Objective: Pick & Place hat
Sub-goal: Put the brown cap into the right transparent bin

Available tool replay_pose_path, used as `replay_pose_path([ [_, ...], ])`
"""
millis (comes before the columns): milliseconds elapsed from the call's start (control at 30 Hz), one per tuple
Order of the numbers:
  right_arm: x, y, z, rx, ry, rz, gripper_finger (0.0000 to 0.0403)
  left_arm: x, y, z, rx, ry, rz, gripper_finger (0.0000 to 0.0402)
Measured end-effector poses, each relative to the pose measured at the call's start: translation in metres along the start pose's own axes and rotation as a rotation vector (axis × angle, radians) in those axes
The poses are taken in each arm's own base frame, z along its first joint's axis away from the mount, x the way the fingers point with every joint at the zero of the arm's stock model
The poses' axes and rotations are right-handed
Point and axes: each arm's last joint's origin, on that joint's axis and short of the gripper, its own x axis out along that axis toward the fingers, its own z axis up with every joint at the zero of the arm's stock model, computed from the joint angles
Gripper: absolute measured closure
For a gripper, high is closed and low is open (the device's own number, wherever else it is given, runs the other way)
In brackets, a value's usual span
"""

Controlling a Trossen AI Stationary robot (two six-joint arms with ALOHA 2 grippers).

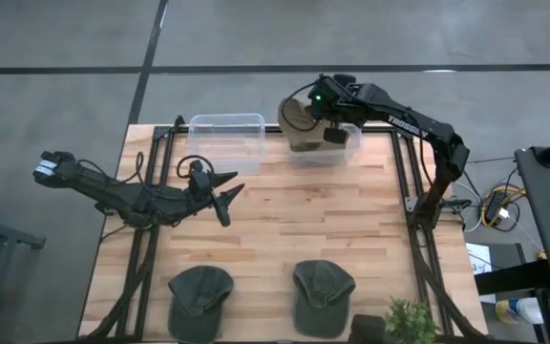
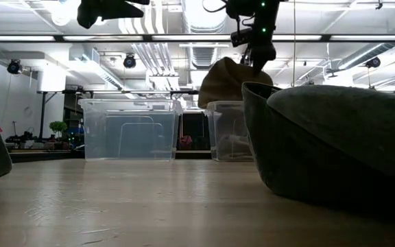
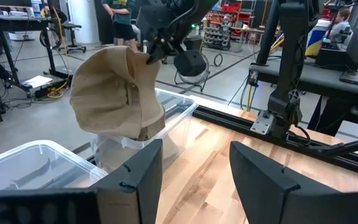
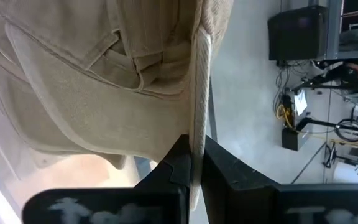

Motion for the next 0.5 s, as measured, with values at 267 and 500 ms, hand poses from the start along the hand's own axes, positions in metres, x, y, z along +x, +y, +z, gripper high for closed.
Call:
replay_pose_path([
  [267,0.005,0.002,-0.002,-0.029,0.025,-0.002,0.0390,0.000,0.000,0.000,-0.009,-0.008,-0.001,0.0223],
  [500,0.019,0.016,-0.010,-0.083,0.103,0.043,0.0390,0.000,0.000,-0.001,-0.007,-0.006,-0.001,0.0223],
])
